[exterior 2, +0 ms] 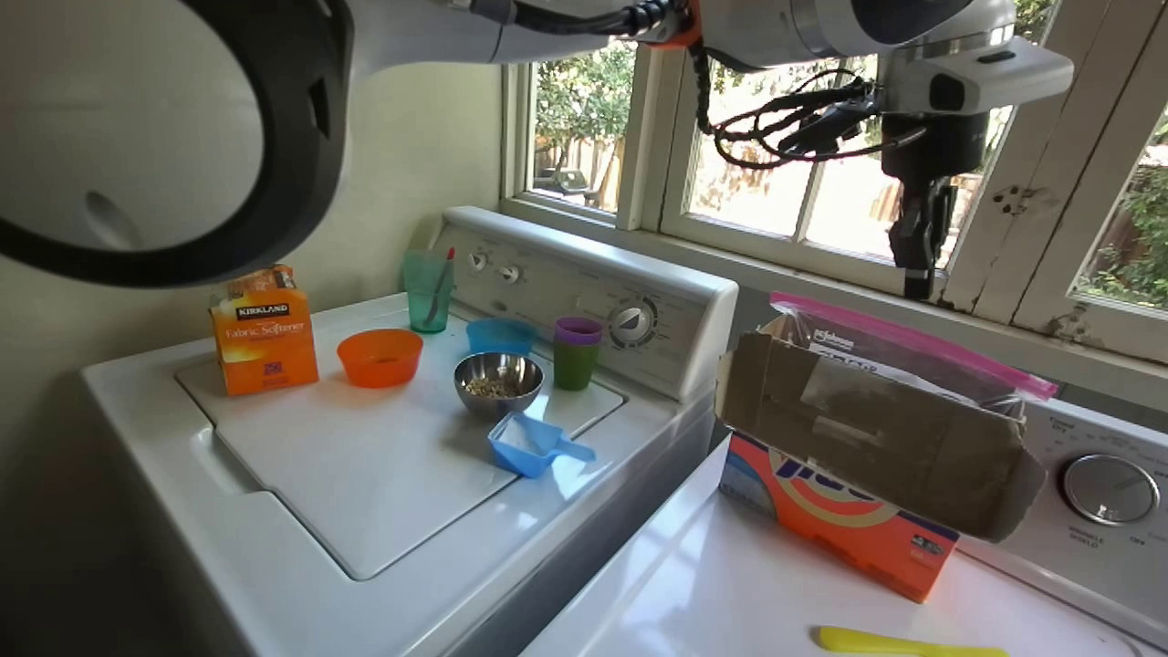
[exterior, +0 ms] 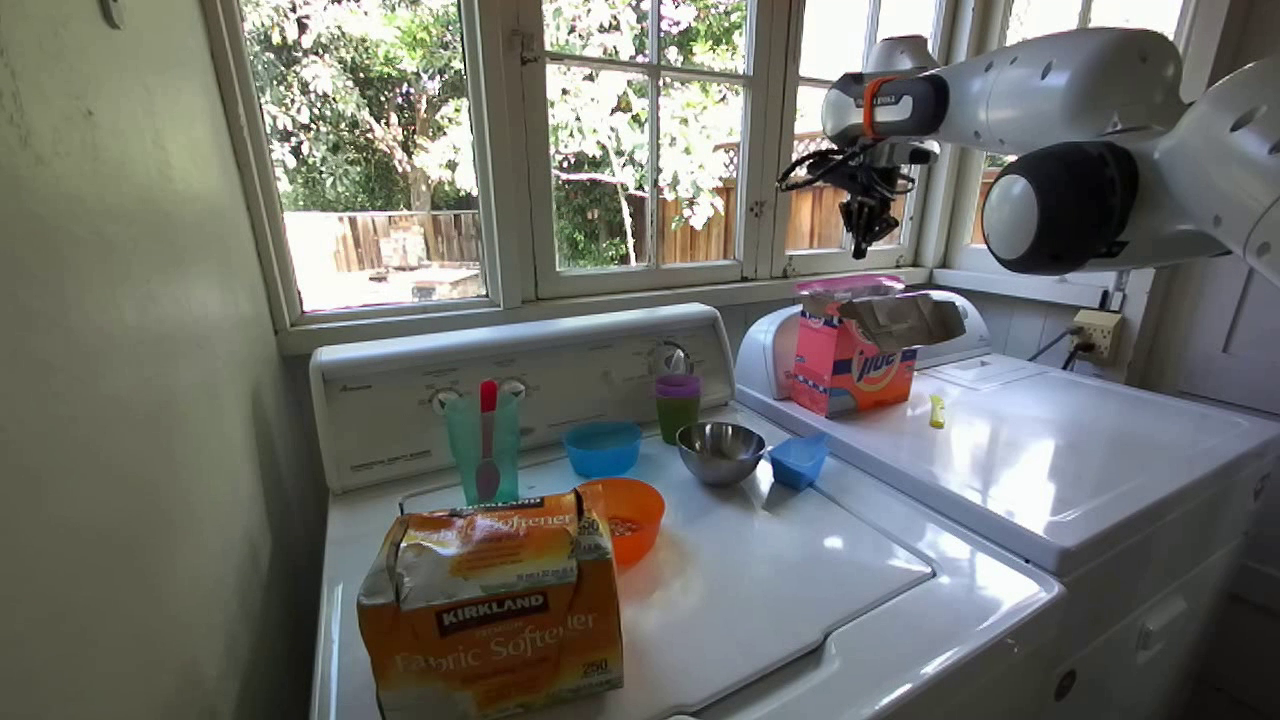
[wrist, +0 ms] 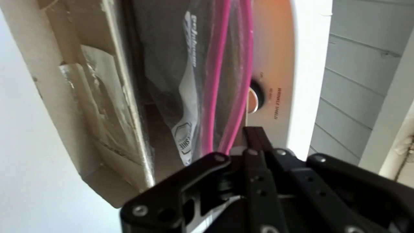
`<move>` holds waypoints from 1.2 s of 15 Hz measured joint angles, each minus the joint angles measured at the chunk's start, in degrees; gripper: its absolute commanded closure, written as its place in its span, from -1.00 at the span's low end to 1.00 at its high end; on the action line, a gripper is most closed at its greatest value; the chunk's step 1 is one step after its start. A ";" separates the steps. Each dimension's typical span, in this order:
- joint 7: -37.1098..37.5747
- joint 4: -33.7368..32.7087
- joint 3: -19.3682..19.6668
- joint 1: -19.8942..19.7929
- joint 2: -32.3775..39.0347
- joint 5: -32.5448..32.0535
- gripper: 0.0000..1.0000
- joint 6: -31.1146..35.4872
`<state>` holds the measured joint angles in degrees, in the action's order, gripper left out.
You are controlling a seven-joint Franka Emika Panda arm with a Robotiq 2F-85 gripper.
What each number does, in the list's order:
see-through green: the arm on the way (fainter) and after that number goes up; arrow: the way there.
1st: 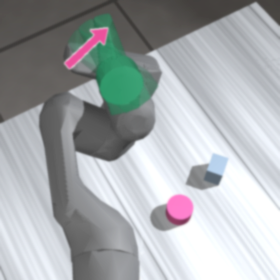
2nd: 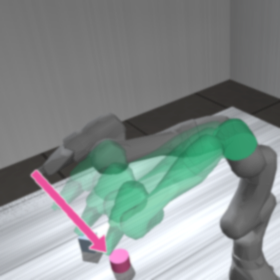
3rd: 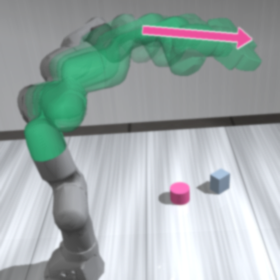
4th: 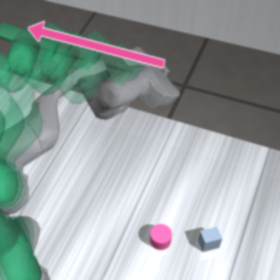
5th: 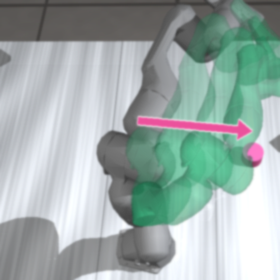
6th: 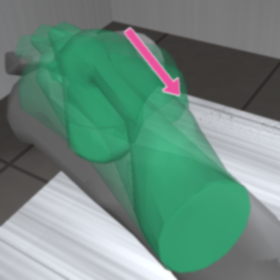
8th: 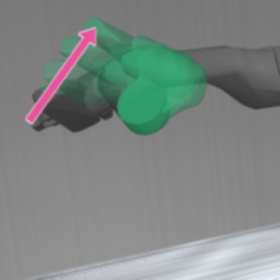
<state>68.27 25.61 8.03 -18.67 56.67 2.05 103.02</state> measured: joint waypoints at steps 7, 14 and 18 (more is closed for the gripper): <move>0.01 0.51 -0.02 -0.09 1.71 0.02 1.00 3.59; 0.23 0.51 -0.02 -0.16 2.74 0.02 1.00 3.08; 0.81 0.50 -0.01 -0.22 2.73 0.02 1.00 -0.09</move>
<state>69.08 26.11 8.02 -18.89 59.41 2.07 102.93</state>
